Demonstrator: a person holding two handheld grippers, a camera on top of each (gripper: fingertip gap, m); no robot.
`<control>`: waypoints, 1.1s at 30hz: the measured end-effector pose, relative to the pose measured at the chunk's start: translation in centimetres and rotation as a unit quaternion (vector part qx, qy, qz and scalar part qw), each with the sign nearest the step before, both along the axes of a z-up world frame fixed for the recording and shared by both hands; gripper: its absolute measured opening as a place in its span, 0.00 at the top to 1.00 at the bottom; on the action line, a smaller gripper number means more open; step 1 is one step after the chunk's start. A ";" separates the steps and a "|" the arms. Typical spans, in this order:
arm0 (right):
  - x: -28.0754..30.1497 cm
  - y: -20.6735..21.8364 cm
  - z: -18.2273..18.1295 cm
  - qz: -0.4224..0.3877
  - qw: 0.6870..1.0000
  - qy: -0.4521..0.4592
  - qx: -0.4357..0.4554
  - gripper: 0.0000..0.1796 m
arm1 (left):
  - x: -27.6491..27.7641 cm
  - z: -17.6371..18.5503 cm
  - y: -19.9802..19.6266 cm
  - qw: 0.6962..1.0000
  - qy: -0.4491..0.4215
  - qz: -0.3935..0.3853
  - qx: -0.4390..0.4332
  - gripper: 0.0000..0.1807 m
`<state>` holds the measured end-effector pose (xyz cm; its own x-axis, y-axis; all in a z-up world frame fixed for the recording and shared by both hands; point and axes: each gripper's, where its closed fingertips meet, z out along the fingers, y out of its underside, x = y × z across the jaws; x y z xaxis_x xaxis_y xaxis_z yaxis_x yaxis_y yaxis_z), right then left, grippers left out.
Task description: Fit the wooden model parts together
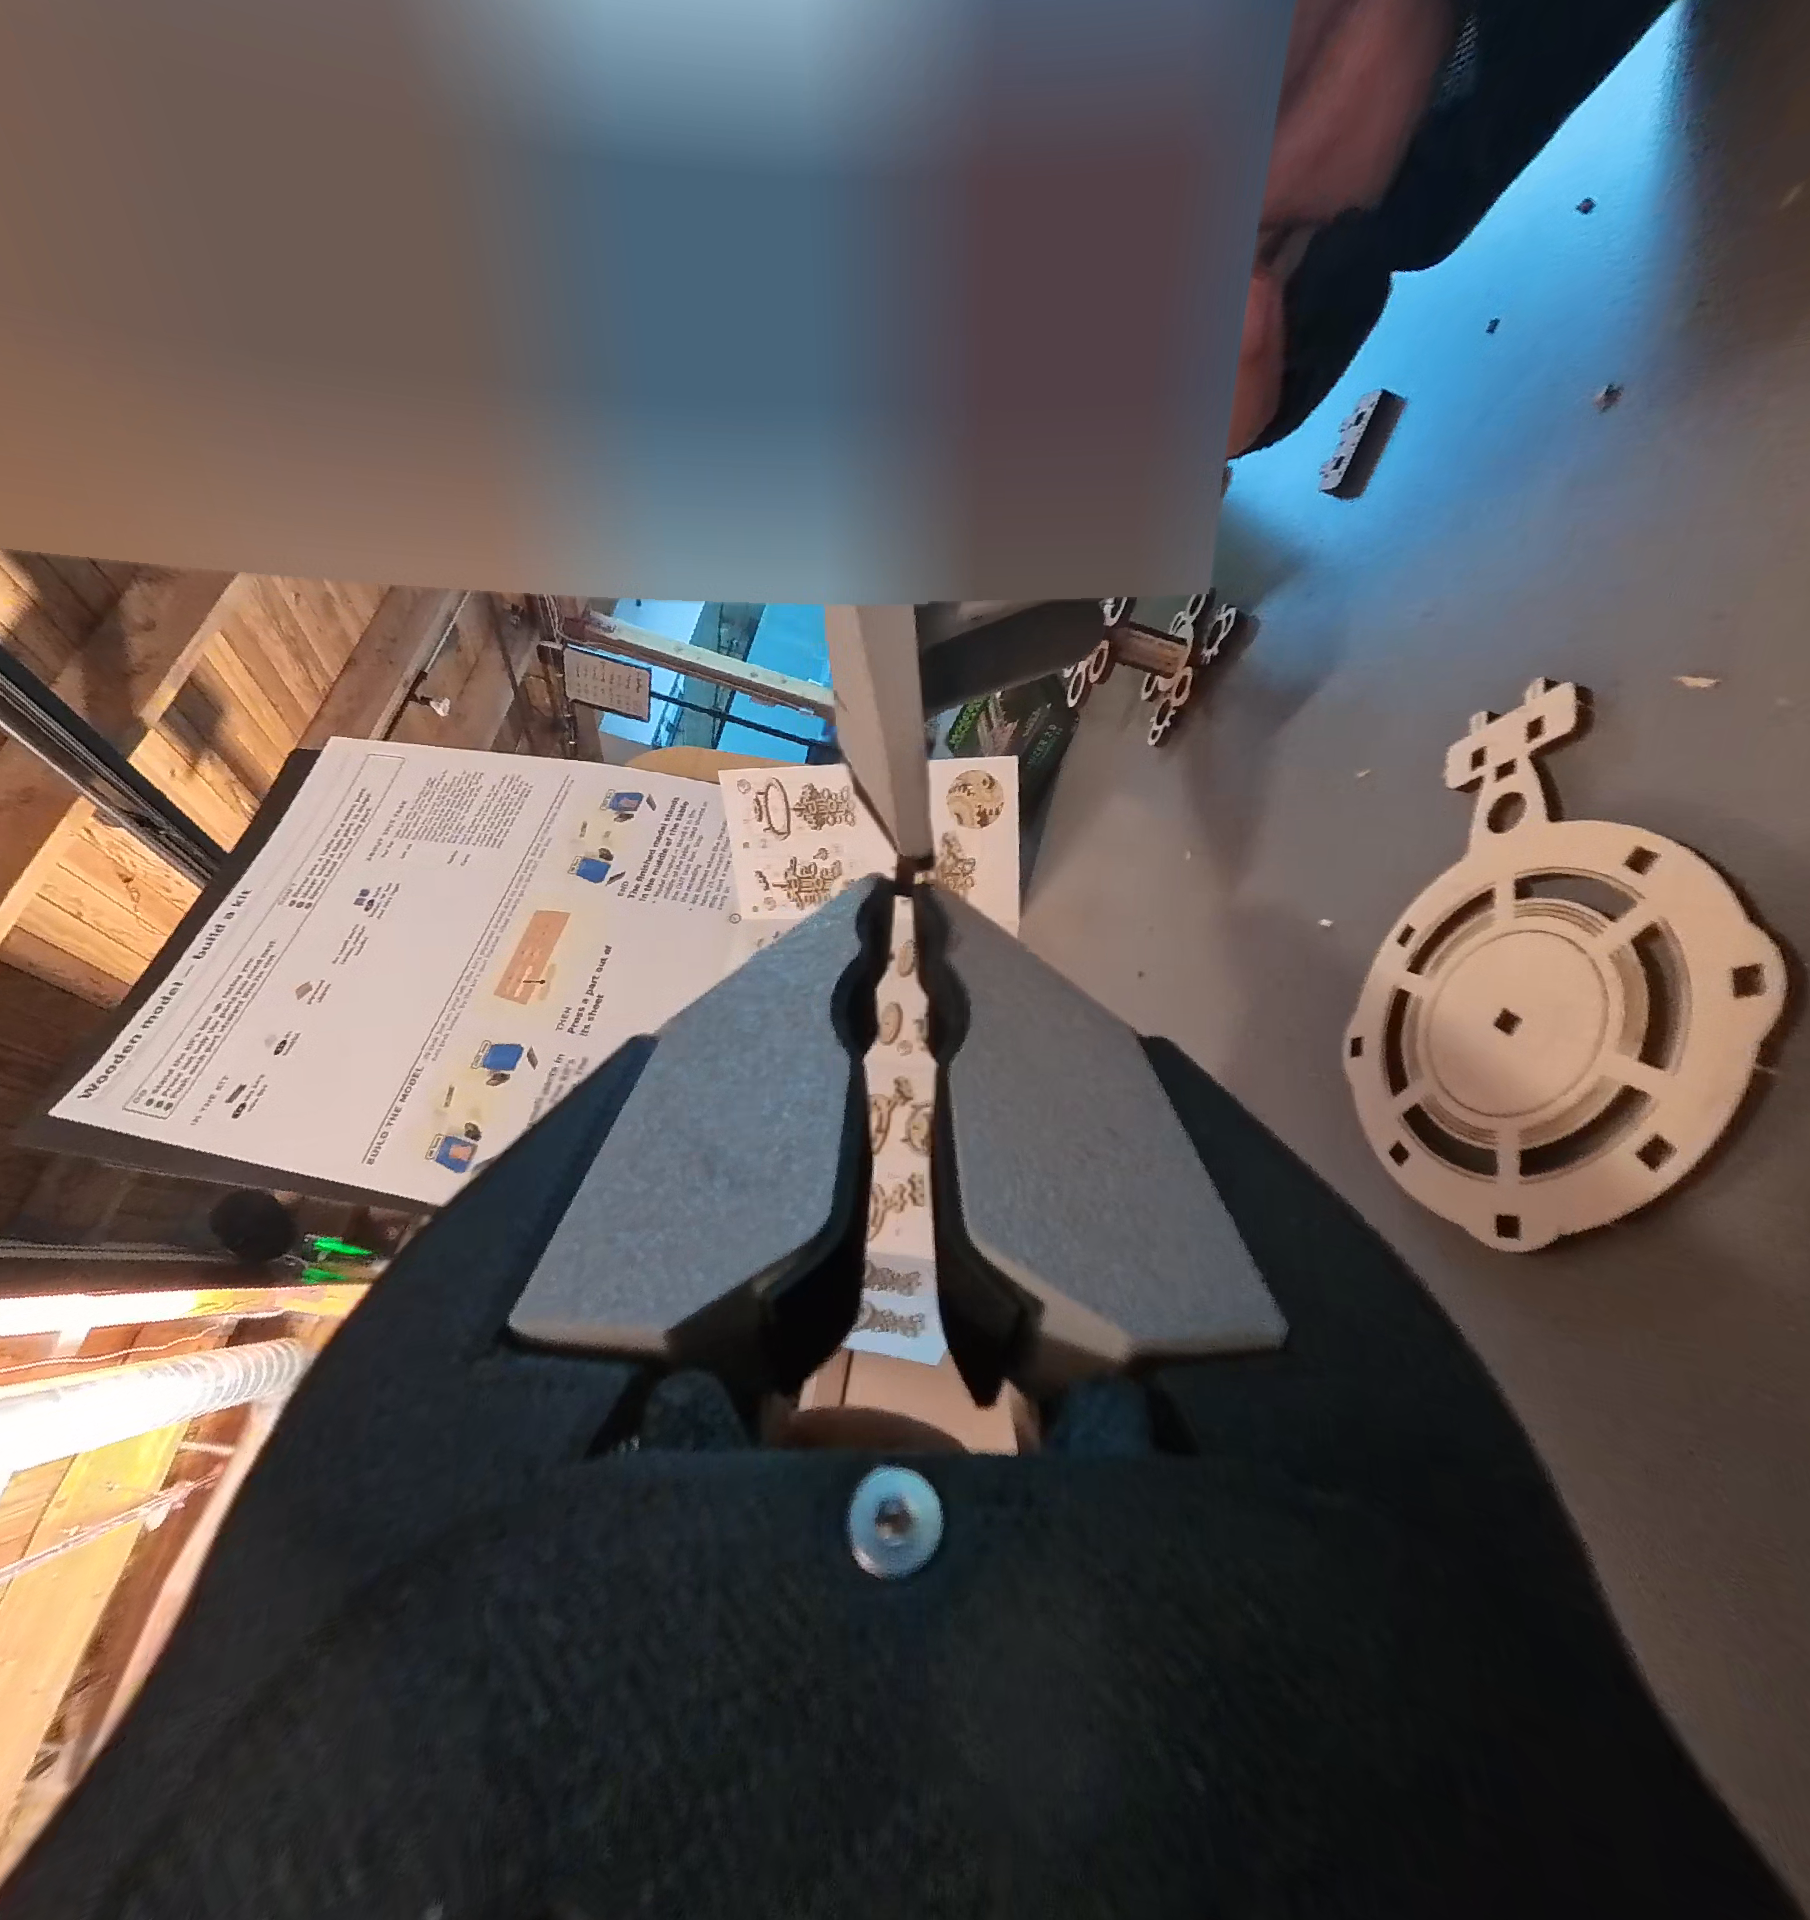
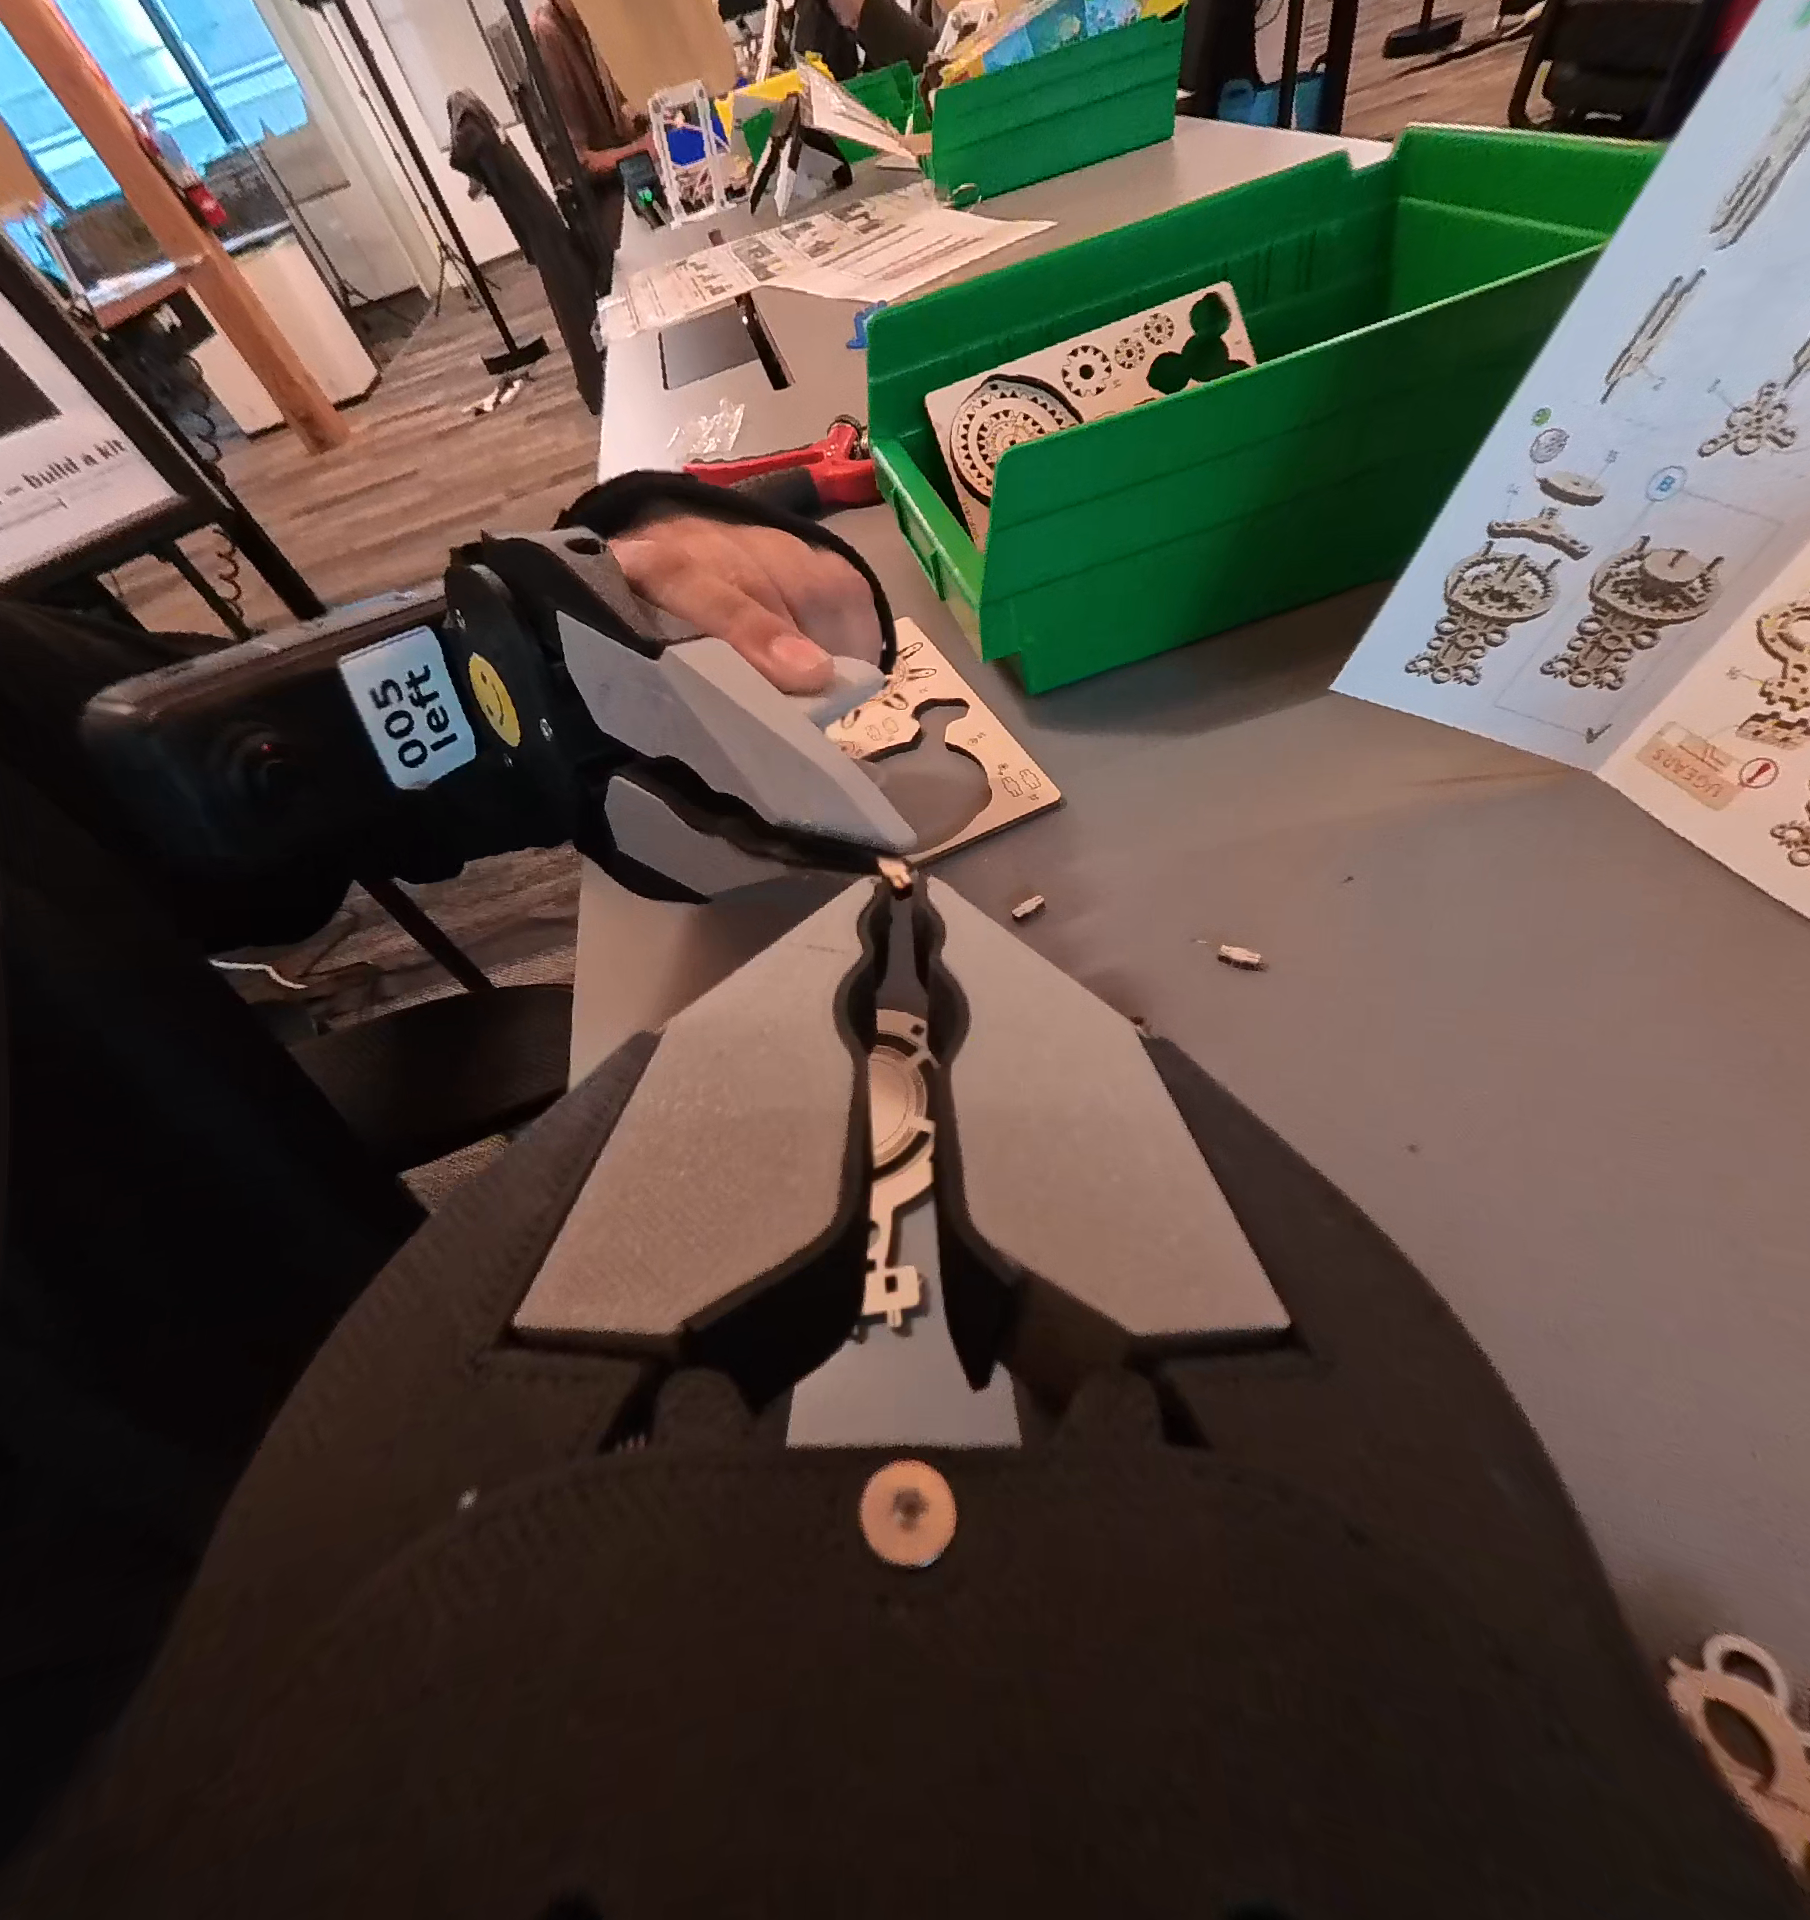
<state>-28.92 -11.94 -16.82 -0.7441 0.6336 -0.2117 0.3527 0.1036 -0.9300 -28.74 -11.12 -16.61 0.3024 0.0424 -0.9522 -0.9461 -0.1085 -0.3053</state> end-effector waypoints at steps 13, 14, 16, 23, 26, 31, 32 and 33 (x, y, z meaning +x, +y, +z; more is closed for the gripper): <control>0.6 -0.1 0.3 0.009 0.999 0.037 0.034 1.00 | 0.5 0.0 -0.1 0.998 -0.046 -0.036 -0.011 1.00; 0.6 -0.1 0.3 0.009 0.999 0.036 0.032 1.00 | 0.5 0.0 0.0 0.998 -0.043 -0.035 -0.011 1.00; 0.6 -0.1 0.2 0.010 0.999 0.034 0.030 1.00 | 0.5 -0.1 -0.1 0.998 -0.043 -0.035 -0.012 1.00; 0.5 -0.1 0.2 0.008 0.999 0.032 0.028 1.00 | 0.4 -0.2 -0.1 0.998 -0.047 -0.033 -0.015 1.00; 0.4 -0.1 0.2 0.009 0.999 0.027 0.020 1.00 | 0.4 -0.2 -0.1 0.998 -0.046 -0.033 -0.015 1.00; 0.5 -0.1 -0.1 0.016 0.999 0.023 0.018 1.00 | 0.5 -0.4 -0.1 0.998 -0.051 -0.034 -0.019 1.00; 0.6 0.0 -0.1 0.018 0.999 0.025 0.023 1.00 | 0.5 -0.4 -0.1 0.997 -0.064 -0.035 -0.018 1.00; 0.6 0.1 -0.2 0.021 0.999 0.027 0.033 1.00 | 0.6 -0.6 0.0 0.995 -0.084 -0.040 -0.023 1.00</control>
